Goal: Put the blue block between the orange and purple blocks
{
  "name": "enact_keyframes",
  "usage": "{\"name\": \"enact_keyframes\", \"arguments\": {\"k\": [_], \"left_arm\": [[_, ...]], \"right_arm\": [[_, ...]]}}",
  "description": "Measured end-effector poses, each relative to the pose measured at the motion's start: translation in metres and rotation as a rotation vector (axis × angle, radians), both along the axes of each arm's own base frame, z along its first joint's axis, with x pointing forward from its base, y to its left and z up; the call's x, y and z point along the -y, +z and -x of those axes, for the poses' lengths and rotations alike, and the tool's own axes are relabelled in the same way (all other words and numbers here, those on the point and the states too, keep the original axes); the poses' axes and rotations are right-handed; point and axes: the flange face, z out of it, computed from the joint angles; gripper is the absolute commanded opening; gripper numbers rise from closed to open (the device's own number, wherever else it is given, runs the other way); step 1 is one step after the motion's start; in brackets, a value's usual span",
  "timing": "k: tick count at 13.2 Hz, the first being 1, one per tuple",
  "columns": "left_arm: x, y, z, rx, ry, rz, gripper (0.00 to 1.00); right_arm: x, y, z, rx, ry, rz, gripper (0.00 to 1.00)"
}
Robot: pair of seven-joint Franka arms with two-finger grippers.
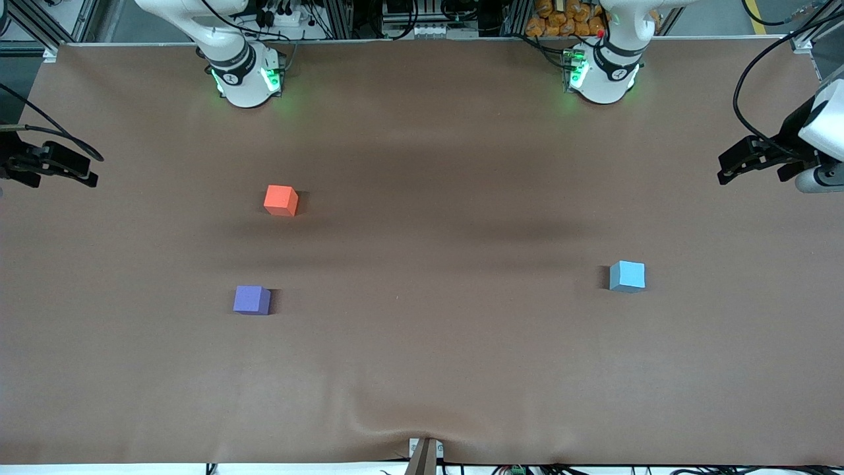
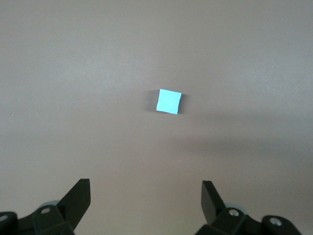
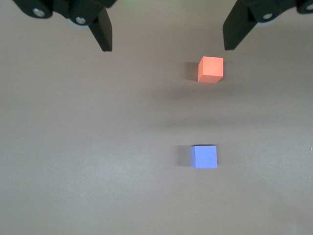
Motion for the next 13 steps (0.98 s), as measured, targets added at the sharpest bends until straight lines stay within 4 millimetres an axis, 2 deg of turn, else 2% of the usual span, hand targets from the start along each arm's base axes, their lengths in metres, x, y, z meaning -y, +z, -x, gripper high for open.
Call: {"name": "enact_keyframes", "arguments": {"k": [13], "left_arm": [[0.000, -0.021, -0.006, -0.039, -0.001, 0.002, 1.00]], "right_arm": [[-0.001, 0.000, 0.000, -0.003, 0.003, 0.000, 1.00]]}}
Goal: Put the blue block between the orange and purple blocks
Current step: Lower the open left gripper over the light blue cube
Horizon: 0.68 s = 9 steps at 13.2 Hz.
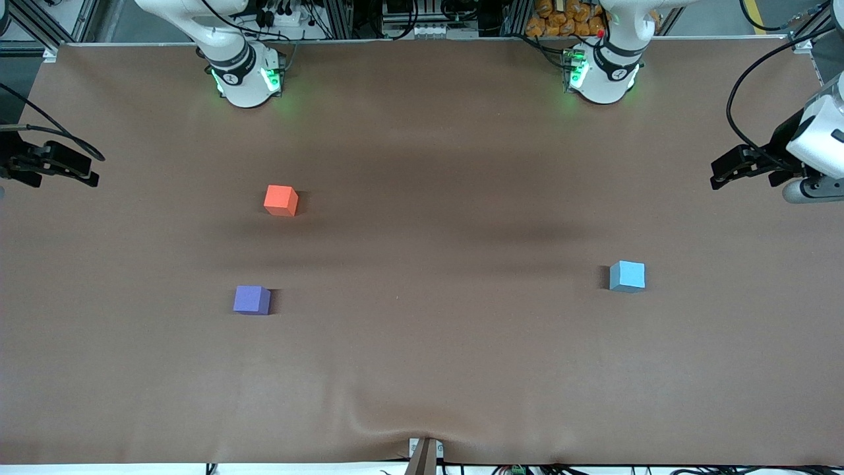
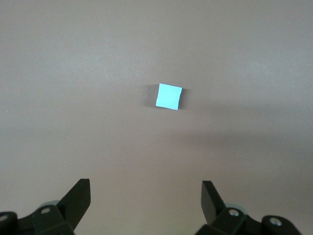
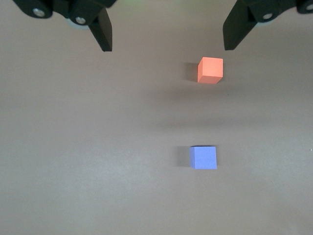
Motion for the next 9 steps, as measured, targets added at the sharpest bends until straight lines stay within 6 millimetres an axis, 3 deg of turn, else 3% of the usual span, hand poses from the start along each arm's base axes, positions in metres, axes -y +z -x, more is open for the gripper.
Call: {"name": "enact_keyframes", "arguments": {"k": [9], "left_arm": [[0.004, -0.067, -0.008, 0.001, -0.011, 0.003, 1.00]], "right_arm": [[0.000, 0.000, 0.000, 0.000, 0.000, 0.000, 1.00]]}}
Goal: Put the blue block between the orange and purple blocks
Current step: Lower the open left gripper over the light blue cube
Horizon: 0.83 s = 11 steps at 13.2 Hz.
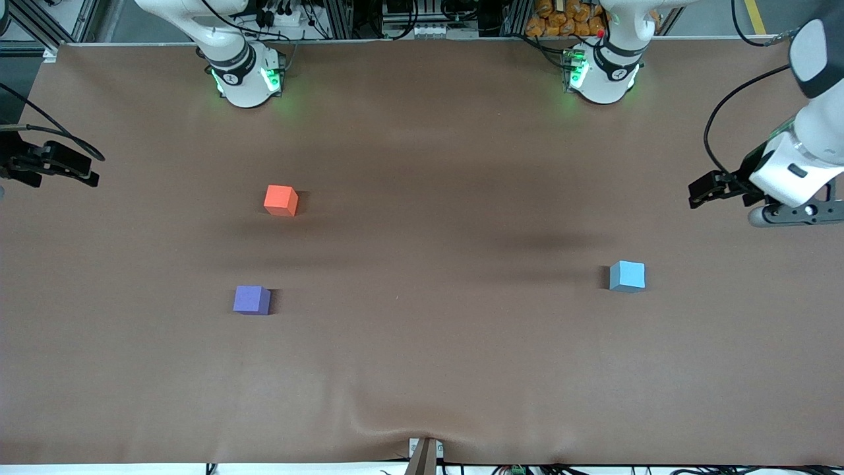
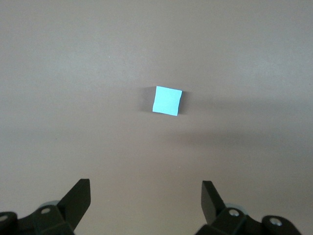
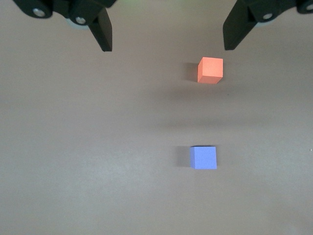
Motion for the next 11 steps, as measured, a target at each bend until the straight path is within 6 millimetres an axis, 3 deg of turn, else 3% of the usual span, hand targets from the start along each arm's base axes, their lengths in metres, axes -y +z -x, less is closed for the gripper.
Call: {"name": "enact_keyframes", "arguments": {"k": [11], "left_arm": [[-0.002, -0.106, -0.008, -0.043, -0.002, 0.013, 1.00]], "right_arm": [[0.000, 0.000, 0.000, -0.004, 0.000, 0.000, 1.00]]}}
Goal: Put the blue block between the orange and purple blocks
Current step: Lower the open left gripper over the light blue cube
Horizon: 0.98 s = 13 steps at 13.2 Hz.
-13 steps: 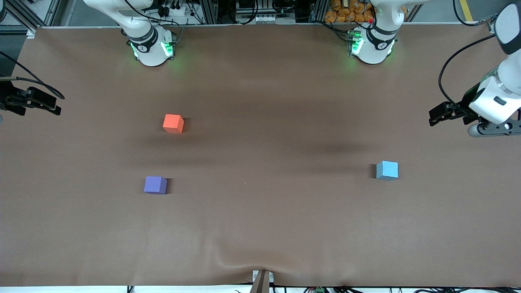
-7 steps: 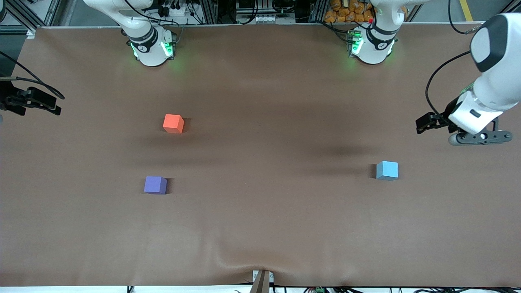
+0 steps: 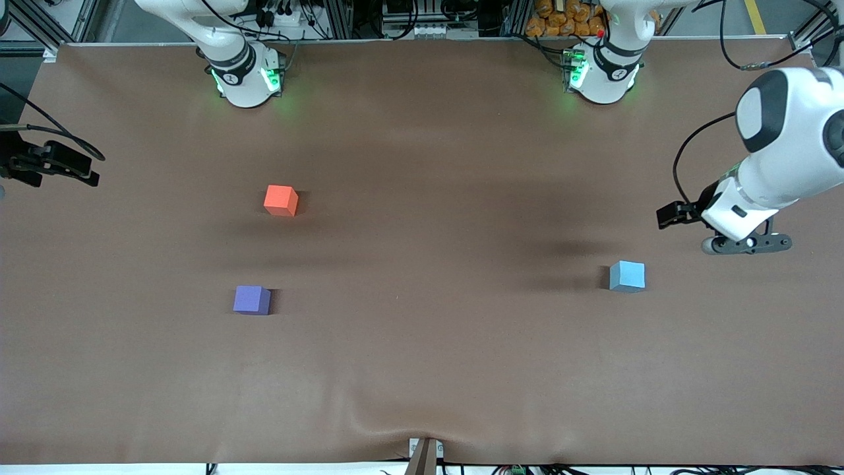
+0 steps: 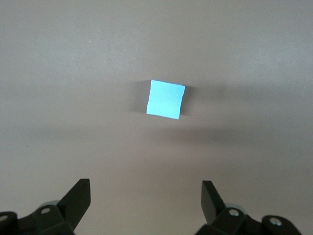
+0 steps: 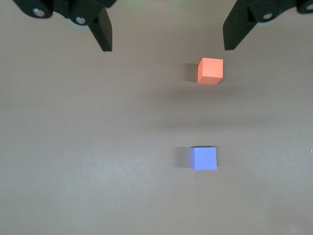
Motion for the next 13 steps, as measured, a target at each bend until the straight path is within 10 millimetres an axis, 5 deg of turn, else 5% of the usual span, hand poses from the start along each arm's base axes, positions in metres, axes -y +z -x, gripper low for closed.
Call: {"name": "enact_keyframes", "arguments": {"k": [6, 13], "left_arm": [[0.000, -0.061, 0.001, 0.031, -0.001, 0.012, 1.00], [0.000, -0.106, -0.011, 0.050, -0.006, 0.029, 1.00]], "right_arm": [[0.000, 0.000, 0.000, -0.001, 0.000, 0.000, 1.00], [-0.001, 0.000, 0.000, -0.002, 0.001, 0.000, 1.00]]}}
